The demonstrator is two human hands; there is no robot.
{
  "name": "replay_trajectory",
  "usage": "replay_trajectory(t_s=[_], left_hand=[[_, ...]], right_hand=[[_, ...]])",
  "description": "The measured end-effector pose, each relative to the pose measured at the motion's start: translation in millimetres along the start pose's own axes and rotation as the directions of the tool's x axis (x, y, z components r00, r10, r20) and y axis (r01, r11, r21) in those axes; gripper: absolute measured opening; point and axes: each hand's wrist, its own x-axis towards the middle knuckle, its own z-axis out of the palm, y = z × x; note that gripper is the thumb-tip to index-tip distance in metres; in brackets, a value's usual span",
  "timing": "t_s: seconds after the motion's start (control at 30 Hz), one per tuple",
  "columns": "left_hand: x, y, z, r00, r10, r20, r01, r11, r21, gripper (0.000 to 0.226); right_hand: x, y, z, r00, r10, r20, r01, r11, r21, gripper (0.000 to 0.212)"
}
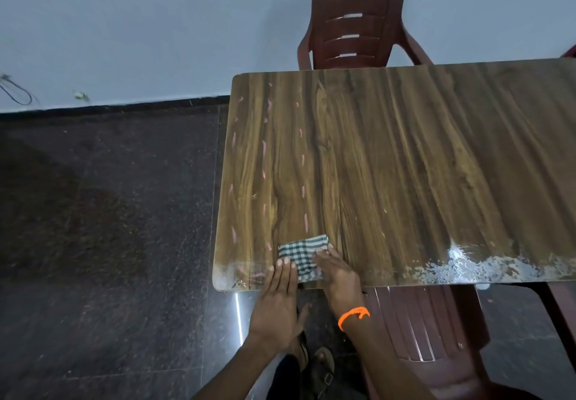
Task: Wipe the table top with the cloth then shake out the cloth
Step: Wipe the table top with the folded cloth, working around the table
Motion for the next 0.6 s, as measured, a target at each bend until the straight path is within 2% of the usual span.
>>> replay_trajectory(t_s=[0.07, 0.13, 0.3, 0.43, 0.5, 0.6], left_hand=[[-14, 9, 5, 0.999, 0.003, 0.044, -0.003, 1.000, -0.002, 0.085], [-14, 21, 7, 0.997, 0.005, 0.073, -0.003, 1.000, -0.017, 0.090], [28, 40, 0, 0.993, 0.068, 0.095, -0.060, 0.994, -0.089, 0.087], [74, 22, -12, 0.996, 0.069, 0.060, -0.065, 0.995, -0.073, 0.088], [89, 4, -17, 0.997, 0.033, 0.065, -0.030, 0.998, -0.057, 0.088], [90, -23, -21, 0.998, -0.001, 0.064, 0.005, 0.998, -0.068, 0.086]], right_hand=[[-15, 4, -3, 0.999, -0.030, 0.028, 0.031, 0.999, -0.043, 0.067], [-24, 14, -12, 0.999, -0.034, 0.017, 0.035, 0.997, -0.065, 0.070], [-6, 36, -35, 0.994, 0.056, -0.098, -0.059, 0.998, -0.029, 0.057], [42, 37, -27, 0.977, 0.127, -0.171, -0.123, 0.992, 0.034, 0.049], [65, 29, -19, 0.978, 0.137, -0.154, -0.127, 0.989, 0.075, 0.044], [79, 11, -3, 0.992, 0.072, -0.106, -0.066, 0.996, 0.068, 0.049]])
